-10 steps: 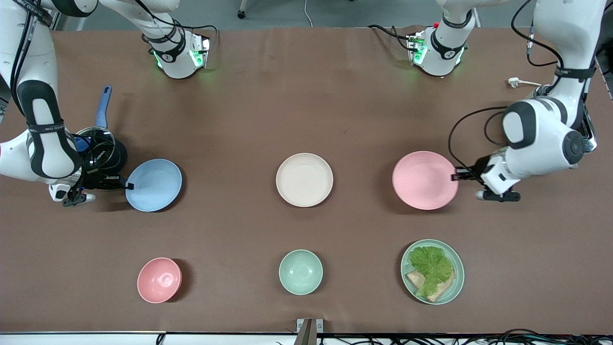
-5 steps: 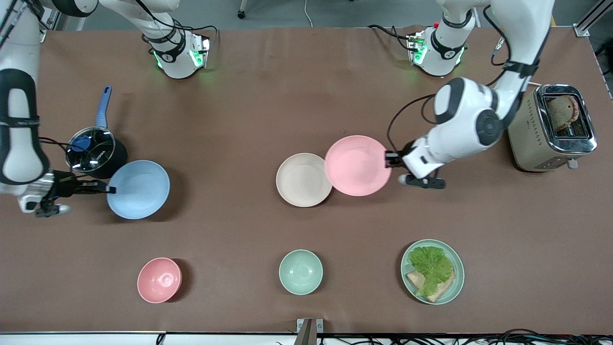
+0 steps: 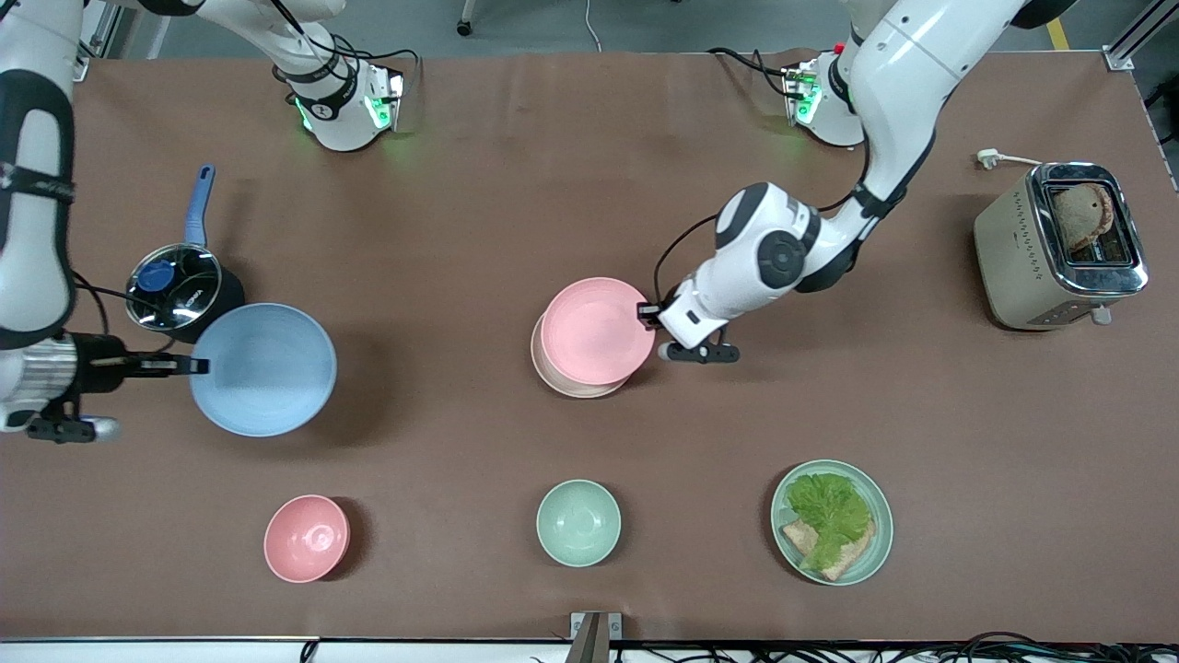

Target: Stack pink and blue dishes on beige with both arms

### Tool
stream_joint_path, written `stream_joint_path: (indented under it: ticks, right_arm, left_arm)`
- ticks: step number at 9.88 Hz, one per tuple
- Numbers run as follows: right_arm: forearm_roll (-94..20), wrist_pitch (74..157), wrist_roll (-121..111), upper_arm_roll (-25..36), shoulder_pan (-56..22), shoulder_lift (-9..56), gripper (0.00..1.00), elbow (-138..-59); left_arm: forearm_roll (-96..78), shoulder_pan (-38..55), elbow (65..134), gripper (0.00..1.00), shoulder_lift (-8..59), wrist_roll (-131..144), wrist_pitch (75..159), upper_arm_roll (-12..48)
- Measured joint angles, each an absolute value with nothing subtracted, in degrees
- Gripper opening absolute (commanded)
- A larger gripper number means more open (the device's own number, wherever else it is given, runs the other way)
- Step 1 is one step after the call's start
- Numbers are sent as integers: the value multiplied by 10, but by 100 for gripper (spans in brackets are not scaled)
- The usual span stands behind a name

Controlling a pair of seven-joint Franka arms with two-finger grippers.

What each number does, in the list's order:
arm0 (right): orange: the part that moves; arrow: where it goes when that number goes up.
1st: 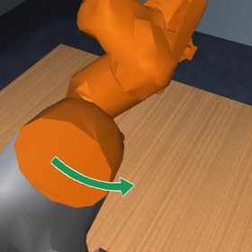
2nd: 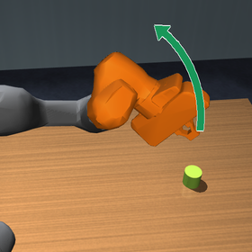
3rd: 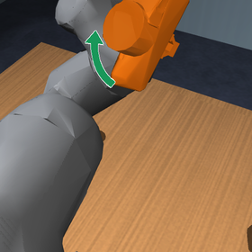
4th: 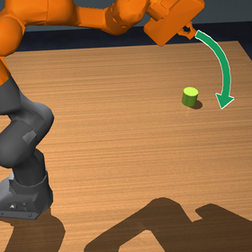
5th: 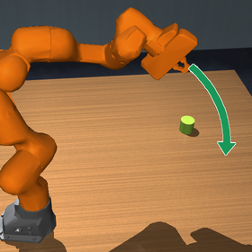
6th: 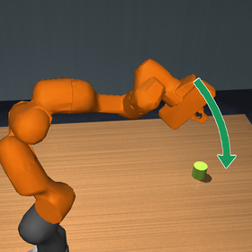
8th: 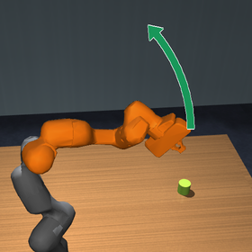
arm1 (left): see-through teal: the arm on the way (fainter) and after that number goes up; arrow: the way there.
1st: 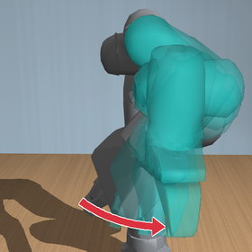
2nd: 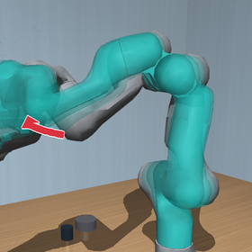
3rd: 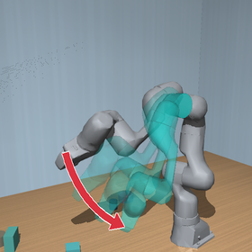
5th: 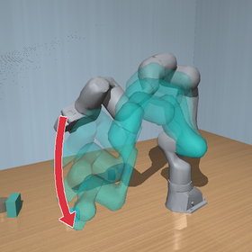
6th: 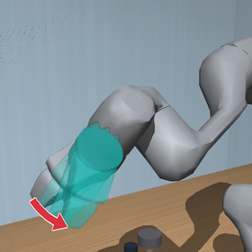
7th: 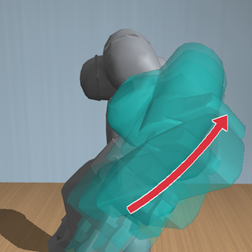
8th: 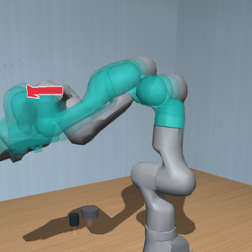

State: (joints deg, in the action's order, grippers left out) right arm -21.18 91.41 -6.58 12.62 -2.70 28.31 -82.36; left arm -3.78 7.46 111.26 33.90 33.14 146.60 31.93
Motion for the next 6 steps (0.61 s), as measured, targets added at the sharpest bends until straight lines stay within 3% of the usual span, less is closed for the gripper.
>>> stream_joint_path:
  ticks: [1, 2, 3, 4, 6]
  right_arm:
    - [-209, 918, -13, 91, -29, 279, 0, -824]
    - [-204, 928, 30, 59, -30, 277, 0, -824]
    - [-196, 939, 66, 31, -30, 276, 0, -825]
    - [-185, 954, 101, 1, -30, 276, 0, -830]
    - [-168, 996, 158, -64, -31, 274, 0, -853]
  left_arm:
    - [1, 83, 1099, 13, 351, 379, 1466, 320]
    - [35, 88, 1084, 38, 362, 417, 1466, 320]
    - [59, 92, 1077, 82, 370, 445, 1466, 320]
    - [68, 93, 1073, 100, 374, 457, 1466, 320]
    - [77, 87, 1059, 100, 372, 462, 1467, 320]
